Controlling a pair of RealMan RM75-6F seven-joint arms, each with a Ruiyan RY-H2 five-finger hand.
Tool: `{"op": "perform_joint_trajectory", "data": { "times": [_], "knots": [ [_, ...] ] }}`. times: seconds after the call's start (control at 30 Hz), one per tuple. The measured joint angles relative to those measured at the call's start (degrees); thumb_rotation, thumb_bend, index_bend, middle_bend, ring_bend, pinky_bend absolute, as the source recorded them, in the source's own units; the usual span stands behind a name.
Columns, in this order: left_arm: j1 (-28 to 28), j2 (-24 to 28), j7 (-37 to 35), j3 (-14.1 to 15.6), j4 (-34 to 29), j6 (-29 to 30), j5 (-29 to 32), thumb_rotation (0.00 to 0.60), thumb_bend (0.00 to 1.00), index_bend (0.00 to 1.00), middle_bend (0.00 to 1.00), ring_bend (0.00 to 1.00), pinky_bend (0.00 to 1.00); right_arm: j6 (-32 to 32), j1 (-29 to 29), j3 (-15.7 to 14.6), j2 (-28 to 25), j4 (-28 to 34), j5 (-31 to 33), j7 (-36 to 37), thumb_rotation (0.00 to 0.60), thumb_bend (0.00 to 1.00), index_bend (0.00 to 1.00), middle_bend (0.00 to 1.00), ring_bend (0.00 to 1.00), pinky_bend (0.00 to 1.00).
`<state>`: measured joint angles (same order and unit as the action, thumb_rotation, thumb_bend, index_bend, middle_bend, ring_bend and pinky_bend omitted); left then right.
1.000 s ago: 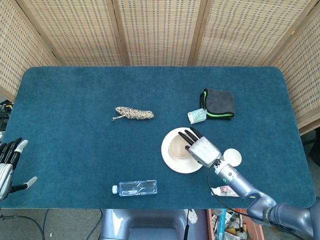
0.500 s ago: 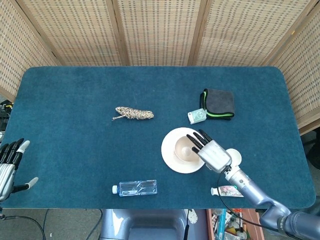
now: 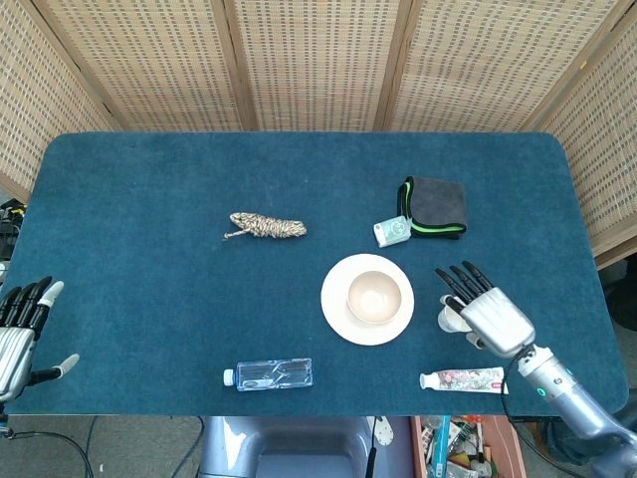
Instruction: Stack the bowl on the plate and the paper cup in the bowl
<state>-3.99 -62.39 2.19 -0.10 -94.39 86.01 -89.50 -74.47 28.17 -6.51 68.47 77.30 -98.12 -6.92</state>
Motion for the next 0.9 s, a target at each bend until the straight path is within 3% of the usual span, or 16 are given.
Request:
{"op": "perform_joint_trajectory", "data": {
  "times": [0.2,0.53,0.6,0.83,0.9],
  "knots": [
    [-0.1,-0.5,0.8,0.1,0.1,-0.2,0.0,0.6,0.0,0.0,0.0,0.0,0.0,-2.4,-2.5,-1.4,2.7,-8.6,-1.7,7.9,0.6,0.14,0.31,0.0,0.0,0.0],
    [-0.2,-0.7,0.0,-0.1,0.7,-0.2,0.0,0.6,0.0,0.0,0.0,0.0,0.0,-1.5,-3.1,-1.2,7.7,-15.3,-2.2,11.3,0.6,0.14,0.38,0.0,0.0,0.0],
    [-0.3,-0.6,-0.1,-0.1,0.7,-0.3,0.1,0.6,0.0,0.0,0.0,0.0,0.0,-1.3,-3.0,-0.9,8.6,-16.6,-2.1,12.0,0.6,0.17,0.42,0.0,0.0,0.0],
    [-0.3,-0.7,-0.2,-0.1,0.6,-0.4,0.2,0.6,0.0,0.0,0.0,0.0,0.0,-0.8,-2.7,-0.1,11.5,-20.3,-1.5,17.6,0.6,0.41,0.58,0.0,0.0,0.0],
    [-0.4,-0.6,-0.3,-0.1,0.6,-0.5,0.0,0.6,0.0,0.0,0.0,0.0,0.0,-1.0,-2.6,0.1,12.3,-21.4,-1.5,19.2,0.6,0.43,0.6,0.0,0.0,0.0]
  ]
}}
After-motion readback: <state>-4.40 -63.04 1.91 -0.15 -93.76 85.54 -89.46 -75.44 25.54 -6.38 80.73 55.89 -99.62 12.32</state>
